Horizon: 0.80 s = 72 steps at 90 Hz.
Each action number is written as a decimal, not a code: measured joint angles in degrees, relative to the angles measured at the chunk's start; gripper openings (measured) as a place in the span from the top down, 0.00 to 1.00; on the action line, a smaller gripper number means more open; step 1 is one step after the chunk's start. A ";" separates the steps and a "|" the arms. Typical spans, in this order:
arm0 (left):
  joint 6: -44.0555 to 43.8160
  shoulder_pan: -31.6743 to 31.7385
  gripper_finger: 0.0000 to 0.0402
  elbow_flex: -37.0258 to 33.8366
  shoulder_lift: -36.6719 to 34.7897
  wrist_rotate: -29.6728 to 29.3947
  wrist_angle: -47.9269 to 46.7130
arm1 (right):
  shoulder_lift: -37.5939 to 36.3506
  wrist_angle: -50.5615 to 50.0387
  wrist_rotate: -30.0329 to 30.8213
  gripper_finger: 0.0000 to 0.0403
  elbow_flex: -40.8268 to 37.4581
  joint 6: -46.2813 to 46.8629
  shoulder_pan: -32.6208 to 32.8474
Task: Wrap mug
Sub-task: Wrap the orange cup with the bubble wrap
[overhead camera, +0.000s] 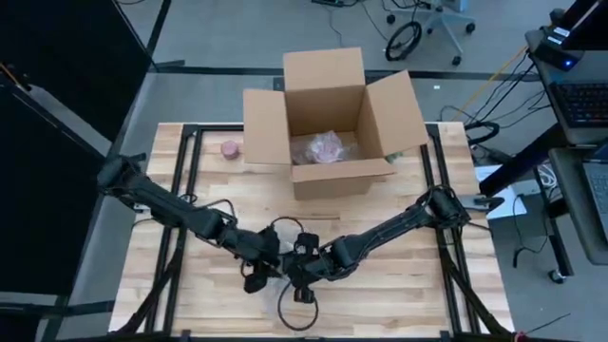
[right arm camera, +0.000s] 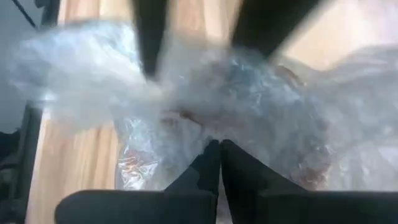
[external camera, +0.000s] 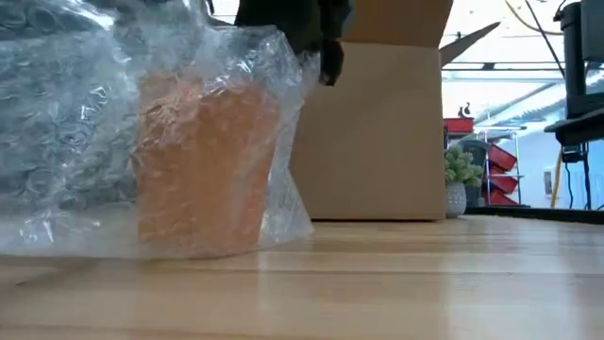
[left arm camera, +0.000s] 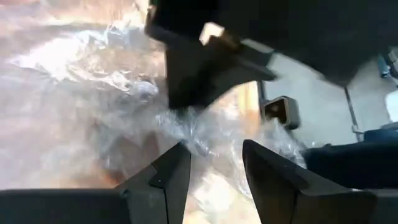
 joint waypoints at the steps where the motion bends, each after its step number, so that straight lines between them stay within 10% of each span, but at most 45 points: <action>1: -0.29 -0.09 0.66 0.00 -0.52 -0.06 -0.58 | 0.00 0.03 0.00 1.00 0.00 0.01 0.00; 32: -3.67 -3.34 0.66 -1.49 -10.27 -9.25 -16.07 | 0.04 0.07 -0.12 1.00 -0.02 1.91 -0.63; 72: -2.15 -3.53 0.66 -6.71 5.27 -11.19 2.30 | 0.04 -0.18 -1.69 1.00 -0.02 2.55 -1.08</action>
